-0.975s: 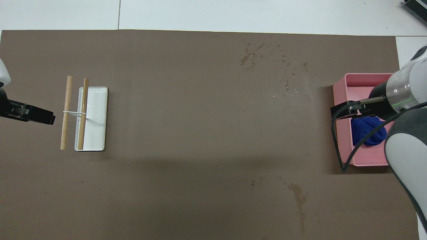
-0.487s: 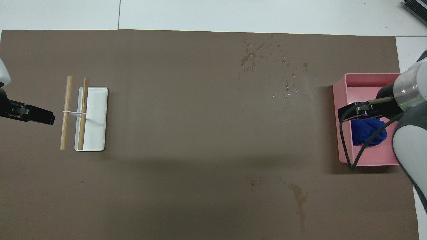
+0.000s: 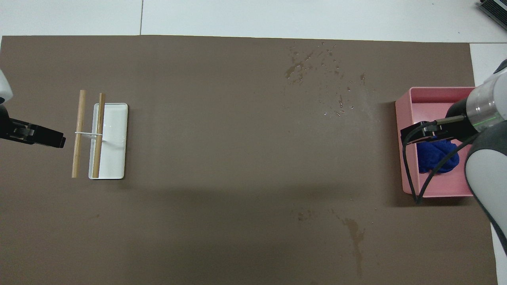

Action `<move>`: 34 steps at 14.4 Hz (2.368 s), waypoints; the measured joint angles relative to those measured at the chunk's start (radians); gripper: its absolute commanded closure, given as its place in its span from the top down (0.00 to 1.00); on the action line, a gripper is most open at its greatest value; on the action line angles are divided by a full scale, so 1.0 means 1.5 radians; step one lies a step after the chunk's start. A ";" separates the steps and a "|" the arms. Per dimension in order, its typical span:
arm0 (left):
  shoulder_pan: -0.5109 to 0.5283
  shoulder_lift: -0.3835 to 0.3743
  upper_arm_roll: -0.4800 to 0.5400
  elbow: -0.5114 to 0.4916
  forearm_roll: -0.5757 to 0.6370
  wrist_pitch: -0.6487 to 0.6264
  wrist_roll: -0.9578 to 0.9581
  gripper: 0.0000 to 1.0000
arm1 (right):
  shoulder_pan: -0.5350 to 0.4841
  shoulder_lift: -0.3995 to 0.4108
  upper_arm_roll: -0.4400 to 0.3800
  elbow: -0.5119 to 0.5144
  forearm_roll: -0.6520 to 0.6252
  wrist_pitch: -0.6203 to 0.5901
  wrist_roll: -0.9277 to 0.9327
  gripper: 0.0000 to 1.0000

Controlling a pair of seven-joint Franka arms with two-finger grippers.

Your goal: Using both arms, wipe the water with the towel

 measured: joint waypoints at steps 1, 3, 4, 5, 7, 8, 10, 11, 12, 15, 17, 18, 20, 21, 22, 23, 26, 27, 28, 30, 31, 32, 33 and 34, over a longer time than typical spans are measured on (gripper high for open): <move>0.000 0.000 0.000 0.000 0.000 0.000 0.000 1.00 | 0.000 0.000 0.000 0.000 0.000 0.000 0.000 1.00; 0.000 0.000 0.000 0.000 0.000 0.000 0.000 1.00 | 0.000 0.000 0.001 0.000 0.009 0.000 0.000 1.00; 0.000 0.000 0.000 0.000 0.000 0.000 0.000 1.00 | 0.000 -0.001 0.001 0.000 0.012 0.000 0.000 1.00; 0.000 0.000 0.000 0.000 0.000 0.000 0.000 1.00 | 0.001 -0.002 0.001 0.000 0.012 0.000 0.000 1.00; 0.000 0.000 0.000 0.000 0.000 0.000 0.000 1.00 | -0.001 -0.002 0.000 0.000 0.012 0.006 0.000 1.00; 0.000 0.000 0.000 0.000 0.000 0.000 0.000 1.00 | -0.006 -0.002 0.000 0.000 0.012 0.012 0.000 1.00; 0.000 0.000 0.000 0.000 0.000 0.000 0.000 1.00 | -0.012 -0.002 -0.002 0.000 0.012 0.018 0.000 1.00; 0.000 0.000 0.000 0.000 0.000 0.000 0.000 1.00 | -0.013 -0.002 -0.002 0.000 0.012 0.020 0.000 1.00; 0.000 0.000 0.000 0.000 0.000 0.000 0.000 1.00 | -0.013 -0.002 -0.002 0.000 0.012 0.022 0.000 1.00; 0.000 0.000 0.000 0.000 0.000 0.000 0.000 1.00 | -0.013 -0.002 -0.002 0.000 0.012 0.024 0.000 1.00; 0.000 0.000 0.000 0.000 0.000 0.000 0.000 1.00 | -0.014 -0.002 -0.002 0.000 0.012 0.027 0.000 1.00; 0.000 0.000 0.000 0.000 0.000 0.000 0.000 1.00 | -0.014 -0.002 -0.002 0.000 0.012 0.031 0.000 1.00; 0.000 0.000 0.000 0.000 0.000 0.000 0.000 1.00 | -0.014 -0.002 -0.002 0.000 0.012 0.034 0.000 1.00; 0.000 0.000 0.000 0.000 0.000 0.000 0.000 1.00 | -0.014 -0.002 -0.002 0.000 0.012 0.034 0.000 1.00; 0.000 0.000 0.000 0.000 0.000 0.000 0.000 1.00 | -0.014 -0.002 -0.002 0.000 0.012 0.034 0.000 1.00; 0.000 0.000 0.000 0.000 0.000 0.000 0.000 1.00 | -0.014 -0.002 -0.002 0.000 0.012 0.035 0.000 1.00; 0.000 0.000 0.000 0.000 0.000 0.000 0.000 1.00 | -0.015 -0.002 -0.003 0.000 0.012 0.036 0.003 1.00; 0.000 0.000 0.000 0.000 0.000 0.000 0.000 1.00 | -0.015 -0.002 -0.003 0.000 0.012 0.036 0.007 1.00; 0.000 0.000 0.000 0.000 0.000 0.000 0.000 1.00 | -0.015 -0.002 -0.003 0.000 0.012 0.036 0.011 1.00; 0.000 0.000 0.000 0.000 0.000 0.000 0.000 1.00 | -0.015 -0.002 -0.003 0.000 0.012 0.036 0.014 1.00; 0.000 0.000 0.000 0.000 0.000 0.000 0.000 1.00 | -0.015 -0.002 -0.003 0.000 0.012 0.036 0.015 1.00; 0.000 0.000 0.000 0.000 0.000 0.000 0.000 1.00 | -0.015 -0.002 -0.003 0.000 0.012 0.036 0.015 1.00; 0.000 0.000 0.000 0.000 0.000 0.000 0.000 1.00 | -0.015 -0.002 -0.003 0.000 0.012 0.036 0.015 1.00; 0.000 0.000 0.000 0.000 0.000 0.000 0.000 1.00 | -0.015 -0.002 -0.003 0.000 0.012 0.036 0.015 1.00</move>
